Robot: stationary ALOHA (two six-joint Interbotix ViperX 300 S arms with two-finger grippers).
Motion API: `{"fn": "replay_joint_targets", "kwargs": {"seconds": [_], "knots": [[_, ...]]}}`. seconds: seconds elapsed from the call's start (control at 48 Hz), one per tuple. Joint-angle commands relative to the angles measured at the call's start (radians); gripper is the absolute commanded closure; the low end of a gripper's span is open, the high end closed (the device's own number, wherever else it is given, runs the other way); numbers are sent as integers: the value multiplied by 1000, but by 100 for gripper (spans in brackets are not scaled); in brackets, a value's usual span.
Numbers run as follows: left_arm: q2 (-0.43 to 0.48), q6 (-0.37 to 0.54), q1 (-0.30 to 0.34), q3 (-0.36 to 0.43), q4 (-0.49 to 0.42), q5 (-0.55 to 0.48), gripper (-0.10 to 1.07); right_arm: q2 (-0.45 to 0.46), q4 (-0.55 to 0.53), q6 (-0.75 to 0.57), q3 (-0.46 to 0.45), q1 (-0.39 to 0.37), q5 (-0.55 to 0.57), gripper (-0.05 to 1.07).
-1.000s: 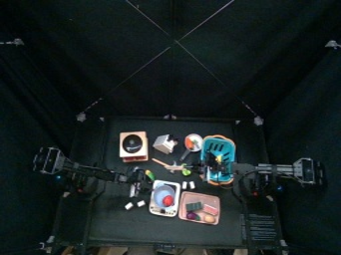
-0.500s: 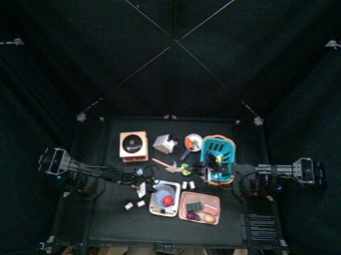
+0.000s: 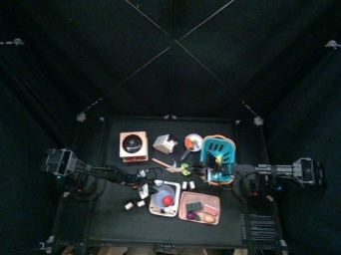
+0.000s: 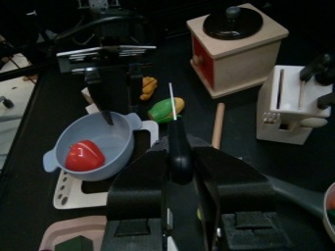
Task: Grab bowl
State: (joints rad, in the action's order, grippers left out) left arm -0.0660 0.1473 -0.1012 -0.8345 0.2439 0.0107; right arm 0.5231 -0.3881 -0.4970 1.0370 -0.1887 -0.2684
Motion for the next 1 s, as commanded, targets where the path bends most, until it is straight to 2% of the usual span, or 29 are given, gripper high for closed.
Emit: {"fn": "replay_joint_targets", "kwargs": {"seconds": [0.0,0.5,0.771,0.979], "knots": [[-2,-2,3,21,-23,2,21,6,0,2,-8,-3,-3,52],[-2,-3,5,29,-40,-2,53,6,0,2,0,-14,-3,52],[-37,-3,11,29,-63,-8,55,3,0,2,2,-20,-3,52],[-115,-2,15,21,-146,-124,56,0,0,2,2,-21,-3,52]]}}
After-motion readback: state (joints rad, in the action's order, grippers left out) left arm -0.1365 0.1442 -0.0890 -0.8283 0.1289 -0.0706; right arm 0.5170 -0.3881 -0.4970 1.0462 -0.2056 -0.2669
